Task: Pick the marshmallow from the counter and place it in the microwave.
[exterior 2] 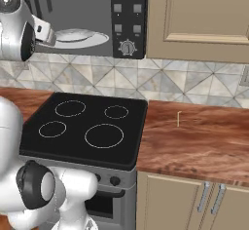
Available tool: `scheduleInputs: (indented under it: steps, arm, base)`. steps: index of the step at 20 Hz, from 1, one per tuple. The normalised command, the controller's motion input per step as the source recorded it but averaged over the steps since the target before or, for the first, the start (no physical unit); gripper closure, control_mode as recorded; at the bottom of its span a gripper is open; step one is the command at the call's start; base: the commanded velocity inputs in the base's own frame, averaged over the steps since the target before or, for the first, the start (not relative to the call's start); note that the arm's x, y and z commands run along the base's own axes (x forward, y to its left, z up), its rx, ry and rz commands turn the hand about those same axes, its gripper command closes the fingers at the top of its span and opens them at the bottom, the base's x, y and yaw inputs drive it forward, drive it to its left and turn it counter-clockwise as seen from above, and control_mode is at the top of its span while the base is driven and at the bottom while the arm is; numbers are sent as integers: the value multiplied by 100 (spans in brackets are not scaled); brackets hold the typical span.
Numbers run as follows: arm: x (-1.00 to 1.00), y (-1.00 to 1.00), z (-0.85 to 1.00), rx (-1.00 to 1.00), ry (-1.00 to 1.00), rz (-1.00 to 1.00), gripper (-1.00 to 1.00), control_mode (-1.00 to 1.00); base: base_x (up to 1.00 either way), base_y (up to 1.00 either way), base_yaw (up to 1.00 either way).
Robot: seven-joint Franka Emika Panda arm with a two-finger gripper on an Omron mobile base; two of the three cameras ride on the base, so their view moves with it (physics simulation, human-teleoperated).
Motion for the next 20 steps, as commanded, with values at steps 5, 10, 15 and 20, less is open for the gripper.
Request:
scheduleInputs:
  steps: [5,10,15,20]
  arm:
    - [58,3,21,-16,-23,0,100,-100]
    - [81,6,-9,-24,-24,0,100,-100]
    - [72,0,-11,-13,-1,0,100,-100]
    - [62,0,-27,-1,4,-1,100,-100]
  base:
    - [0,0,0]
    - [0,0,0]
    - [0,0,0]
    - [0,0,0]
